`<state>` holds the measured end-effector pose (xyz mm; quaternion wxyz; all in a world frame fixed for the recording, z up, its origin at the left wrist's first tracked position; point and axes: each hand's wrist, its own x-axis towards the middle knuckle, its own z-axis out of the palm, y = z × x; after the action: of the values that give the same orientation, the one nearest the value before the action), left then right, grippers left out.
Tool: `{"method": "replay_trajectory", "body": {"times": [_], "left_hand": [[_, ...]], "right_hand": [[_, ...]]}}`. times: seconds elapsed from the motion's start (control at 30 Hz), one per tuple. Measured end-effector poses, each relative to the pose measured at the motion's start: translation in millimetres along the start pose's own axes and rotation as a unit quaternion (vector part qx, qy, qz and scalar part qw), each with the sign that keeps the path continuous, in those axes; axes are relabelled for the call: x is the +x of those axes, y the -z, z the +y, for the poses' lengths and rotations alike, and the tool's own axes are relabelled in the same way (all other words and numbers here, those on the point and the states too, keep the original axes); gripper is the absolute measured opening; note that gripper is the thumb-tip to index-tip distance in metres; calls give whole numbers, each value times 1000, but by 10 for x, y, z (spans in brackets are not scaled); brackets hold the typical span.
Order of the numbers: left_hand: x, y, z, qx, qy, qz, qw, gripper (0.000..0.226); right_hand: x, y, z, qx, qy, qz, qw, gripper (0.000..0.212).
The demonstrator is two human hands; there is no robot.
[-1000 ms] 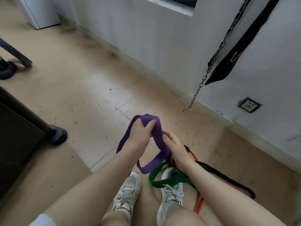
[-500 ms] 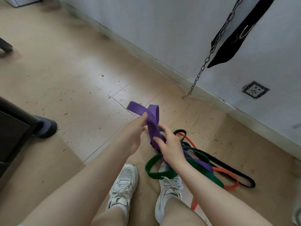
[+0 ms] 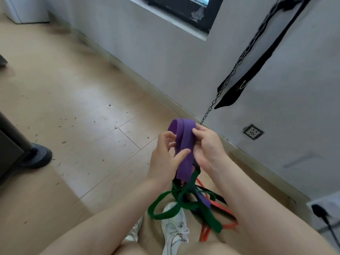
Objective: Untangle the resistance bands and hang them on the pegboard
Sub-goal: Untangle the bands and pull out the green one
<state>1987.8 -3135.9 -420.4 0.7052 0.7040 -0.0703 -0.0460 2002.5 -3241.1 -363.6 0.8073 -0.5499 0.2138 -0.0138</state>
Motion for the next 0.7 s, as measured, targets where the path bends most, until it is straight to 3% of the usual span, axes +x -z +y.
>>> {"method": "replay_trajectory", "body": {"times": [0.2, 0.3, 0.37, 0.43, 0.57, 0.7], "left_hand": [[73, -119, 806, 39, -189, -22, 981, 41], [93, -210, 1057, 69, -241, -2, 968, 46], [58, -300, 1130, 85, -238, 0, 968, 45], [2, -388, 1113, 82, -203, 1, 976, 42], [-27, -415, 977, 22, -106, 34, 994, 32], [-16, -381, 725, 27, -74, 52, 996, 30]], "right_hand": [[-330, -74, -775, 82, 93, -88, 988, 29], [-471, 102, -975, 70, 161, -145, 974, 33], [-506, 261, -962, -3, 187, -138, 973, 29], [-492, 469, -802, -147, 193, -107, 964, 24], [-486, 902, -206, -264, 108, -138, 948, 20], [-242, 1163, 491, -339, 53, -234, 910, 52]]}}
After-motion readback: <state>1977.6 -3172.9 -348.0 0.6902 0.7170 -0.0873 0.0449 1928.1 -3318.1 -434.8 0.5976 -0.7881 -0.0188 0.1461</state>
